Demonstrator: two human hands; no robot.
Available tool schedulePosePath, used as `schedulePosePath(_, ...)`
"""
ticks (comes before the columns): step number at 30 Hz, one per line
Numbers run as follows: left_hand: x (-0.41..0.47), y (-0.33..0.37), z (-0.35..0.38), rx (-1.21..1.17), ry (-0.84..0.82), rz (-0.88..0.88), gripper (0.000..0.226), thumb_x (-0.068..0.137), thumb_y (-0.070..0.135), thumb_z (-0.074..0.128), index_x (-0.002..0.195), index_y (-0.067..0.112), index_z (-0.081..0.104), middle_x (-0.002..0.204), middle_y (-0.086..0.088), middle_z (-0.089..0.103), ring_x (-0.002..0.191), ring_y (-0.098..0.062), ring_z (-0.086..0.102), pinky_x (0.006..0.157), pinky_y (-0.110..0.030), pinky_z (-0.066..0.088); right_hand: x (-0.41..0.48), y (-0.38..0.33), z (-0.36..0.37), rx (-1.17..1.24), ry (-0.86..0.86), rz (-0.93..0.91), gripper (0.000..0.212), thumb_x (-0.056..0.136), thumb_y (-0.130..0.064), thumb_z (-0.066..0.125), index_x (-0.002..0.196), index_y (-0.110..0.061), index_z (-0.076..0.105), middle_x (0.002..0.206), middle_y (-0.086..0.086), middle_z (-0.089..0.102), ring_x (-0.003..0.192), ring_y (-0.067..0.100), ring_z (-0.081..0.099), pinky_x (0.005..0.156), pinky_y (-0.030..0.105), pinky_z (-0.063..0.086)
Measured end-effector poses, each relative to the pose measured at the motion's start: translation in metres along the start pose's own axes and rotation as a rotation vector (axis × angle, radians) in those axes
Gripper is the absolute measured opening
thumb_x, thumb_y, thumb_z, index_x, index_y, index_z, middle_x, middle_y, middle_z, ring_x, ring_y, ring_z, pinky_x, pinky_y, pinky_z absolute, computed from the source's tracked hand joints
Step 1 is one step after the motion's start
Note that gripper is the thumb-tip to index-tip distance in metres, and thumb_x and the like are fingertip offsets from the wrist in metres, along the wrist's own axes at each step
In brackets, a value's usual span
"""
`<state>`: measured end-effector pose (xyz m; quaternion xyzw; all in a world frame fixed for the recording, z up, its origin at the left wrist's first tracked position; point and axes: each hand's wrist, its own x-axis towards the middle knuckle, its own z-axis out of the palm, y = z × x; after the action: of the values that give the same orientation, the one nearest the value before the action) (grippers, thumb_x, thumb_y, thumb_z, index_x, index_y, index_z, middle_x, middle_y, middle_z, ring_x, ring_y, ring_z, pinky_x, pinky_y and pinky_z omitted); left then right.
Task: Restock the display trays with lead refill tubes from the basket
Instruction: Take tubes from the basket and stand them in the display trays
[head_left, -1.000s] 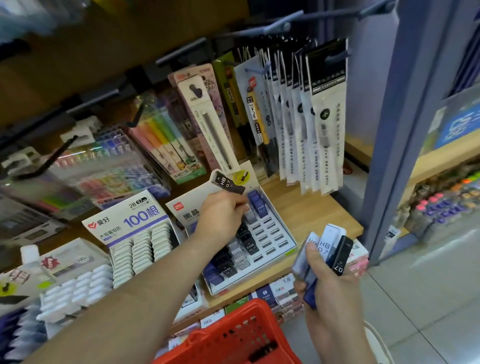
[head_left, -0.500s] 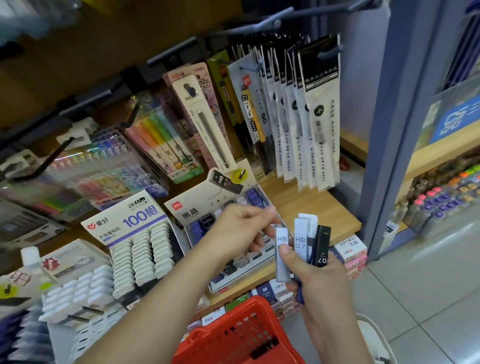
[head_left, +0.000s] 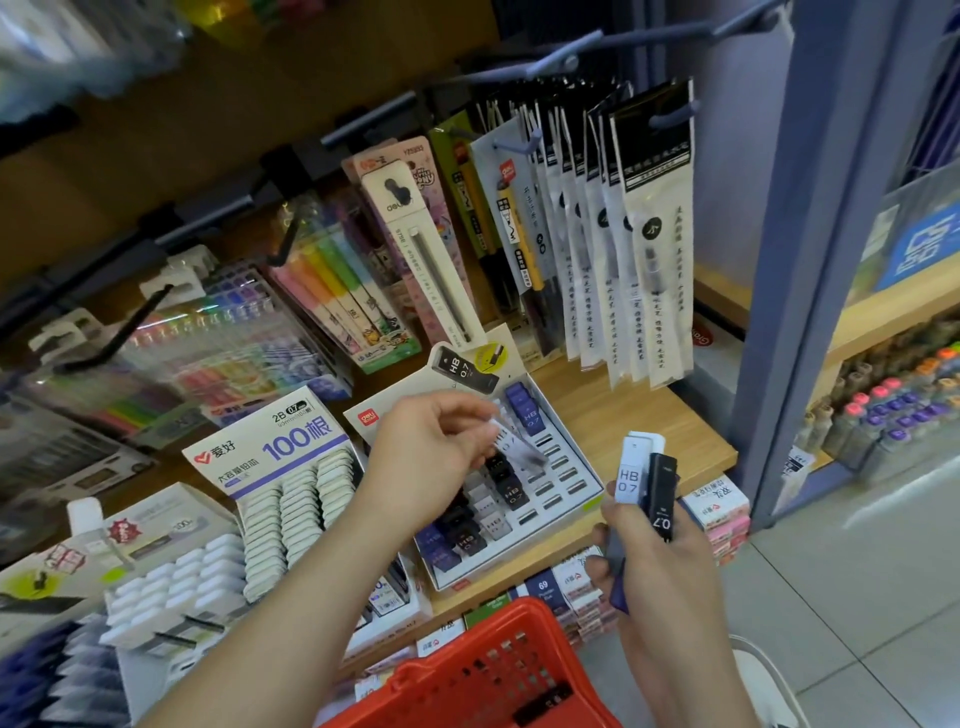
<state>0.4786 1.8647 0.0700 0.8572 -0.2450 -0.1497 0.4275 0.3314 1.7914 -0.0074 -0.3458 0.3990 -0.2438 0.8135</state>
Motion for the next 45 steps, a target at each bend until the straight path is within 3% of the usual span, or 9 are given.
schedulePosePath(4,0.017,-0.005,0.009,0.256,0.105,0.109,0.014,0.085,0.017,0.071,0.097,0.023,0.074,0.089,0.012,0.071,0.082,-0.004,0.064,0.08,-0.02,0.05,0.001,0.004,-0.002,-0.029,-0.043,-0.044,0.007,0.091,-0.016,0.067,0.098,-0.018,0.067,0.067,0.006,0.069,0.054,0.015,0.055,0.046,0.025,0.043)
schedulePosePath(10,0.026,-0.014,0.022,0.472,0.063,0.179,0.02,0.088,0.017,0.066,0.107,0.018,0.073,0.107,0.002,0.07,0.097,-0.012,0.062,0.093,-0.025,0.047,0.002,0.008,-0.003,-0.053,-0.062,-0.069,0.011,0.087,-0.015,0.072,0.097,-0.015,0.068,0.062,0.005,0.065,0.056,0.018,0.056,0.047,0.028,0.044)
schedulePosePath(16,0.032,-0.021,0.027,0.601,0.005,0.239,0.022,0.091,0.018,0.063,0.111,0.018,0.072,0.111,-0.001,0.069,0.103,-0.017,0.061,0.091,-0.023,0.044,0.002,0.006,-0.002,-0.037,-0.061,-0.026,0.012,0.089,-0.019,0.07,0.099,-0.015,0.067,0.077,0.009,0.069,0.053,0.011,0.056,0.039,0.022,0.038)
schedulePosePath(21,0.04,-0.022,0.033,0.643,0.018,0.226,0.018,0.09,0.015,0.062,0.106,0.019,0.069,0.097,-0.002,0.071,0.092,-0.02,0.063,0.082,-0.029,0.049,0.005,0.005,-0.004,0.001,-0.047,0.052,0.011,0.095,-0.015,0.055,0.1,-0.015,0.065,0.059,0.01,0.055,0.045,0.014,0.038,0.038,0.024,0.029)
schedulePosePath(27,0.041,-0.024,0.038,0.803,0.05,0.291,0.015,0.091,0.02,0.059,0.093,0.019,0.075,0.097,0.0,0.063,0.098,-0.02,0.05,0.077,-0.024,0.035,0.003,0.004,-0.006,-0.036,-0.083,-0.023,0.012,0.087,-0.018,0.072,0.097,-0.014,0.066,0.064,0.01,0.062,0.05,0.012,0.052,0.042,0.024,0.036)
schedulePosePath(29,0.033,-0.016,0.037,0.694,0.035,0.227,0.021,0.094,0.025,0.056,0.091,0.017,0.074,0.091,0.0,0.065,0.088,-0.018,0.056,0.073,-0.028,0.041,0.003,0.004,-0.006,-0.035,-0.077,-0.051,0.017,0.083,-0.017,0.075,0.095,-0.011,0.064,0.064,0.006,0.063,0.053,0.012,0.056,0.042,0.024,0.036)
schedulePosePath(33,0.002,0.003,0.03,-0.177,-0.252,-0.141,0.03,0.098,0.032,0.05,0.094,0.013,0.073,0.082,-0.013,0.07,0.065,-0.014,0.057,0.056,-0.024,0.049,0.001,0.004,-0.005,-0.03,-0.071,-0.057,0.024,0.079,-0.017,0.079,0.094,-0.007,0.063,0.062,0.003,0.061,0.052,0.011,0.056,0.04,0.022,0.037)
schedulePosePath(40,-0.027,-0.003,0.017,-0.412,-0.211,-0.188,0.02,0.086,0.0,0.063,0.1,0.012,0.072,0.087,-0.01,0.072,0.072,-0.016,0.068,0.068,-0.021,0.056,-0.004,0.002,-0.002,0.056,-0.121,-0.034,0.036,0.071,-0.031,0.078,0.091,-0.006,0.06,0.057,0.0,0.042,0.047,0.01,0.034,0.04,0.021,0.03)
schedulePosePath(45,-0.029,-0.005,0.01,-0.41,-0.013,-0.185,0.019,0.083,-0.004,0.065,0.091,0.012,0.073,0.085,-0.009,0.074,0.079,-0.022,0.071,0.07,-0.026,0.057,-0.005,0.001,0.001,0.154,-0.03,0.066,0.021,0.093,-0.028,0.064,0.096,-0.008,0.063,0.065,0.004,0.058,0.046,0.011,0.037,0.036,0.021,0.028)
